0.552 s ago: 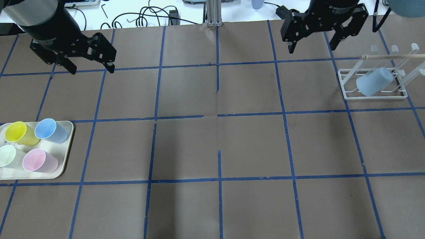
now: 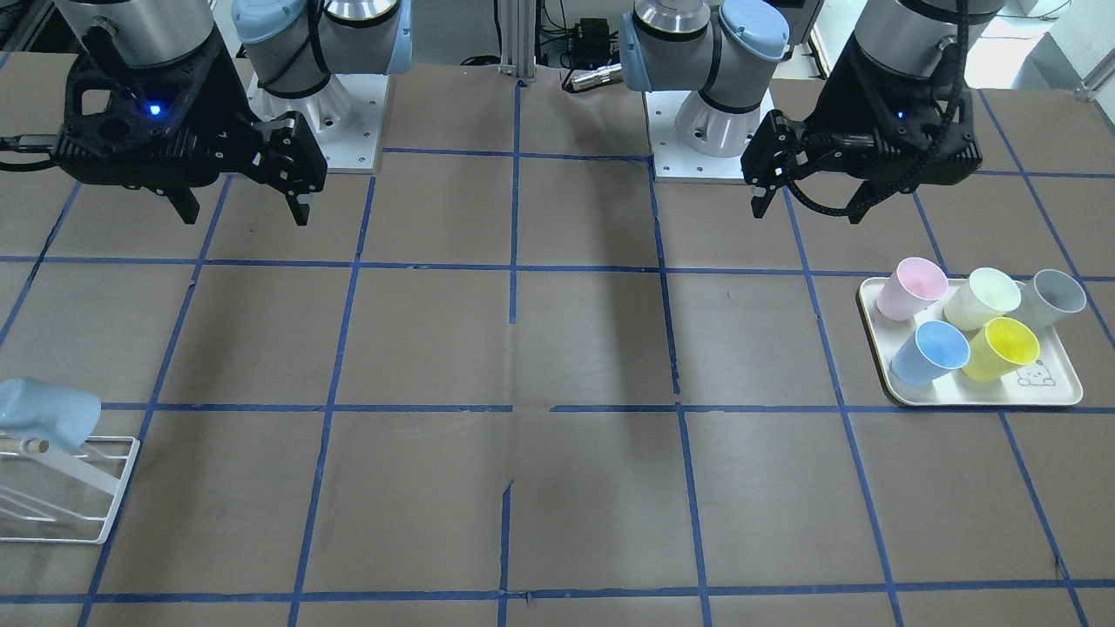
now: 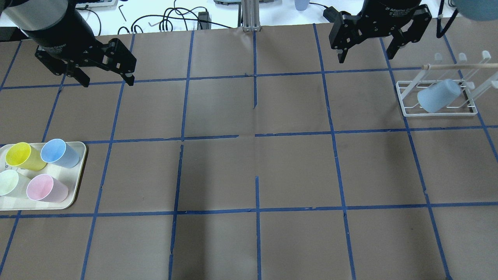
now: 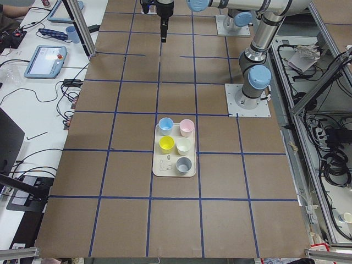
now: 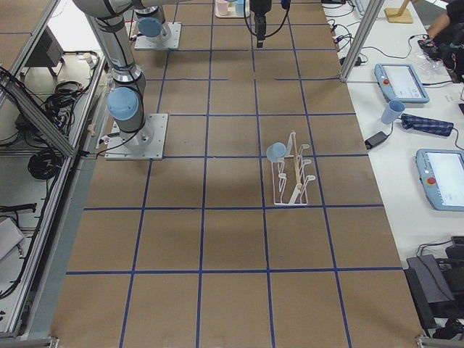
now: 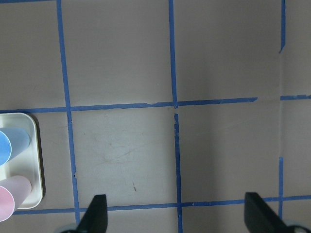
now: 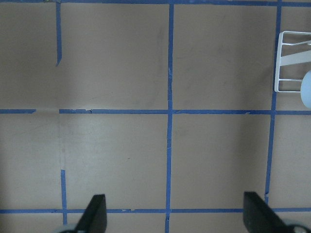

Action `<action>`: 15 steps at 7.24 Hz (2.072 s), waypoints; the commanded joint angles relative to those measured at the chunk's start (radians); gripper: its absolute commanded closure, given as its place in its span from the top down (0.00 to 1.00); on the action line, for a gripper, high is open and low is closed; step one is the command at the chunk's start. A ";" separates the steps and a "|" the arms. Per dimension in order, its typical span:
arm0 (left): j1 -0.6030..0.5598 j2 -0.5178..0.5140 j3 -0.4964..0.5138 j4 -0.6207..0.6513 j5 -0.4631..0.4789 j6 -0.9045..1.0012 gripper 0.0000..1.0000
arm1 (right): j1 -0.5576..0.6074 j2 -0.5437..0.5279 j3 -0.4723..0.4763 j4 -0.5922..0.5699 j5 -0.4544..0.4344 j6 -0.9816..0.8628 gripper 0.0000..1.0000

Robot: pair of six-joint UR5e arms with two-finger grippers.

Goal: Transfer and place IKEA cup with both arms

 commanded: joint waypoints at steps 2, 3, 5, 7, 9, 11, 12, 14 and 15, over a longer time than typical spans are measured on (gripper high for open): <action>0.000 0.000 0.000 0.000 0.000 0.001 1.00 | -0.010 0.013 -0.004 -0.005 -0.002 -0.001 1.00; 0.000 0.000 0.000 0.000 0.000 0.001 1.00 | -0.010 0.013 0.002 -0.019 -0.017 -0.008 1.00; 0.000 0.000 0.000 0.000 0.000 0.001 1.00 | -0.036 0.060 0.011 -0.021 -0.065 -0.010 1.00; 0.000 0.000 0.000 0.000 0.002 0.001 1.00 | -0.131 0.071 0.019 -0.031 -0.054 -0.175 1.00; 0.000 0.000 0.000 0.000 0.002 0.003 1.00 | -0.229 0.094 0.030 -0.061 -0.051 -0.402 1.00; 0.000 0.000 0.000 0.000 0.002 0.003 1.00 | -0.313 0.111 0.045 -0.062 -0.046 -0.634 1.00; 0.000 0.000 0.000 0.000 0.000 0.003 1.00 | -0.340 0.113 0.071 -0.106 -0.046 -0.756 1.00; 0.000 0.000 0.000 0.000 0.000 0.003 1.00 | -0.409 0.114 0.149 -0.215 -0.045 -1.007 1.00; 0.000 0.000 0.000 0.000 0.000 0.003 1.00 | -0.451 0.113 0.193 -0.269 -0.043 -1.141 1.00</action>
